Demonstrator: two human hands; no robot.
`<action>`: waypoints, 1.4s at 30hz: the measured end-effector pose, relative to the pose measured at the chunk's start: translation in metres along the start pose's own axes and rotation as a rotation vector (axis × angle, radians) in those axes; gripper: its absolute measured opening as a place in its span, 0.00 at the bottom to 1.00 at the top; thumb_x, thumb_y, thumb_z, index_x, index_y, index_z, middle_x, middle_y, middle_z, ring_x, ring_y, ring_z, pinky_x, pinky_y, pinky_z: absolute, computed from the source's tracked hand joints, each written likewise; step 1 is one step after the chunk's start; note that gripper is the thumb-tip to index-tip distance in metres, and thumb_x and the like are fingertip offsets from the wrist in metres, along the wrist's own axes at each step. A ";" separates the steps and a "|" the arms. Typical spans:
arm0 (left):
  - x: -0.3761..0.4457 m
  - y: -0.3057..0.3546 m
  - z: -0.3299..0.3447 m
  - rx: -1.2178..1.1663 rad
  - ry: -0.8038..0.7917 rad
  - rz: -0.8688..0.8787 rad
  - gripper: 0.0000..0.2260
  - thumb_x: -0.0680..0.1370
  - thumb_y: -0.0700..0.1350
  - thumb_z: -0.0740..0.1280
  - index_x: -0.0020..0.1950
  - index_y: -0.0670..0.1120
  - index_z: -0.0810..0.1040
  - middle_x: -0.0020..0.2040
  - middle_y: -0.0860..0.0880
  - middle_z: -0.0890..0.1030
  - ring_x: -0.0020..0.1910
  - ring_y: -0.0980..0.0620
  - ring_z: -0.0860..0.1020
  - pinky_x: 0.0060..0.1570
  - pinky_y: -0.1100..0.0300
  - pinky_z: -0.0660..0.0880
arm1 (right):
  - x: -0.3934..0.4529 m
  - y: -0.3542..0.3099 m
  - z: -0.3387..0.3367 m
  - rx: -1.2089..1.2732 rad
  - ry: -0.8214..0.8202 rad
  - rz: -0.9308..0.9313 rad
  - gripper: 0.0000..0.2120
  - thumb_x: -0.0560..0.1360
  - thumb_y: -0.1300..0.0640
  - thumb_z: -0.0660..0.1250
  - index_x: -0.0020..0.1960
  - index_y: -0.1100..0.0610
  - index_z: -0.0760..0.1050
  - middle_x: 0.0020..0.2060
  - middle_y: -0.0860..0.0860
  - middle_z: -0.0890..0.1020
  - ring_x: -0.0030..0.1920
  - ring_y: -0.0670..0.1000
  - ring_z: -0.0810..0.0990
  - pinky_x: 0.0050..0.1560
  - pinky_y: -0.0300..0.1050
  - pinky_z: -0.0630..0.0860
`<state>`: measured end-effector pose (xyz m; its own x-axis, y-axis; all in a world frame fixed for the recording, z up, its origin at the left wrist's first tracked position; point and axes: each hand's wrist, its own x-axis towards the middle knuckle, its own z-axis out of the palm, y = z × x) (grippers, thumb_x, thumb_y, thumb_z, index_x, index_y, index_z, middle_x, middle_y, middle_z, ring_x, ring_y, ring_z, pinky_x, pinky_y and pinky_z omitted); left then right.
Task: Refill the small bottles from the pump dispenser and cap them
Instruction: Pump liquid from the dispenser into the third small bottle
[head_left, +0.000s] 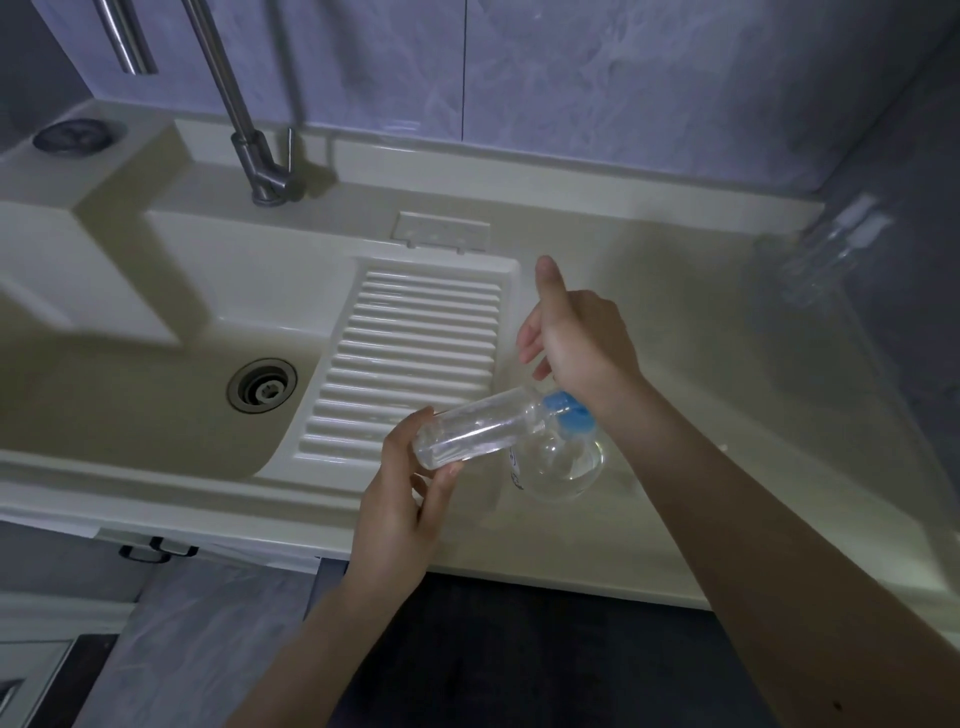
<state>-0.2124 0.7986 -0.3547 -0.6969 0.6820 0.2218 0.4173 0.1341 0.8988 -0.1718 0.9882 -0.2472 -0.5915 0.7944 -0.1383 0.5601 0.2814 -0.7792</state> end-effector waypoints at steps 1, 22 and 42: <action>0.001 0.000 0.000 -0.004 0.000 -0.002 0.19 0.74 0.60 0.58 0.64 0.68 0.59 0.46 0.61 0.78 0.42 0.55 0.78 0.40 0.73 0.71 | 0.001 0.000 0.000 0.032 0.000 0.006 0.38 0.80 0.38 0.43 0.35 0.62 0.80 0.31 0.52 0.84 0.35 0.56 0.82 0.49 0.51 0.79; 0.002 0.000 -0.003 0.017 -0.003 -0.010 0.19 0.73 0.61 0.60 0.62 0.70 0.61 0.44 0.54 0.79 0.41 0.54 0.79 0.35 0.70 0.71 | 0.001 0.001 -0.001 0.002 0.056 -0.052 0.39 0.80 0.38 0.42 0.35 0.64 0.79 0.33 0.55 0.83 0.36 0.57 0.82 0.48 0.51 0.79; 0.002 0.008 -0.006 -0.014 -0.004 -0.028 0.19 0.74 0.59 0.60 0.64 0.66 0.62 0.45 0.59 0.80 0.42 0.56 0.80 0.36 0.68 0.73 | 0.003 -0.008 -0.008 0.119 0.022 -0.013 0.39 0.81 0.40 0.42 0.32 0.61 0.79 0.30 0.52 0.84 0.28 0.51 0.80 0.49 0.51 0.79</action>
<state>-0.2140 0.7966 -0.3443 -0.7057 0.6812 0.1949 0.3893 0.1429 0.9100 -0.1734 0.9924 -0.2368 -0.5846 0.8031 -0.1152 0.4786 0.2266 -0.8483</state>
